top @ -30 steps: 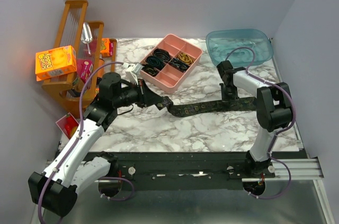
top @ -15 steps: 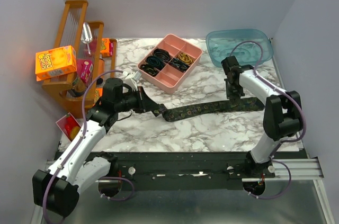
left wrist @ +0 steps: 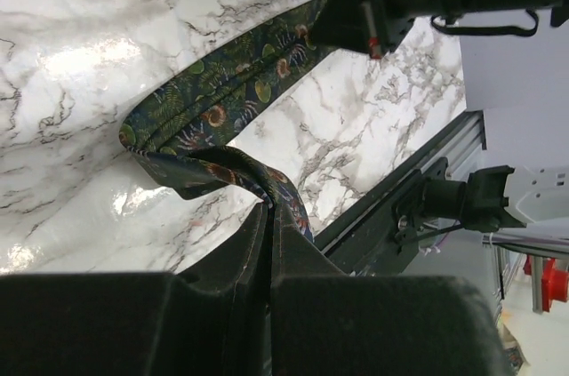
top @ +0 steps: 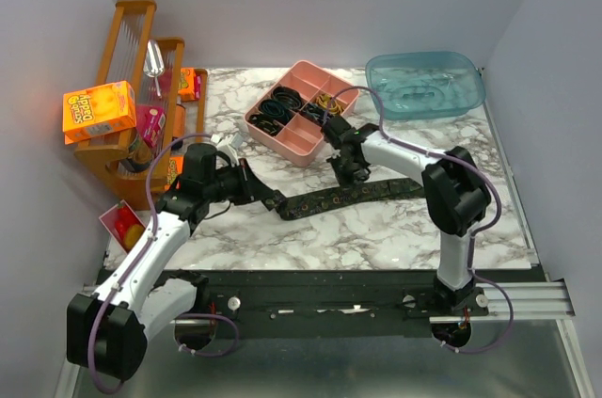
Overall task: Roll the ties
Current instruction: Place the tie at the center of the board, then roll the tie at the center of the board.
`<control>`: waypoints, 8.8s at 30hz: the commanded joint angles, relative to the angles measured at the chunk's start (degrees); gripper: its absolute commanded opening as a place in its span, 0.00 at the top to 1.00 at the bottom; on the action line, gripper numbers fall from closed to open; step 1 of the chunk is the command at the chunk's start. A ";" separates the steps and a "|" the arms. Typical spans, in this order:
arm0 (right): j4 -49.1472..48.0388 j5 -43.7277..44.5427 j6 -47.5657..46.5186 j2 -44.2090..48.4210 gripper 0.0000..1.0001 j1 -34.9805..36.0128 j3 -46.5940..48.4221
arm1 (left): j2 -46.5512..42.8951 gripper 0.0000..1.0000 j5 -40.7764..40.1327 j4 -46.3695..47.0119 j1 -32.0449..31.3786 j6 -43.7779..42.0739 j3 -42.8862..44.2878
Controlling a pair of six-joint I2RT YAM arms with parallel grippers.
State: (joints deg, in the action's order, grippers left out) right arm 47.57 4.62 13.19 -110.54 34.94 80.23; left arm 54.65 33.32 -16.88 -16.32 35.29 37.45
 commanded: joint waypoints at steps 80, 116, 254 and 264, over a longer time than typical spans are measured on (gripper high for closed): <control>-13.38 3.47 -24.97 -4.42 0.00 18.59 0.90 | 10.83 0.05 -12.40 -19.59 9.28 -14.28 20.73; -10.75 -7.52 -33.93 -10.92 0.42 18.59 5.82 | 9.15 0.05 -12.75 -20.56 9.99 -15.69 19.41; -11.01 -12.27 1.84 -4.94 0.99 13.83 13.81 | 19.26 0.48 -5.99 16.62 12.80 3.30 -15.04; -12.15 -16.75 1.49 -12.94 0.99 17.09 21.63 | 17.07 0.50 -6.07 17.68 11.83 4.00 -16.01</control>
State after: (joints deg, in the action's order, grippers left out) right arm 36.51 -8.75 15.33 -119.96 50.70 97.93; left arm 72.49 26.70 2.11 -3.81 39.11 22.74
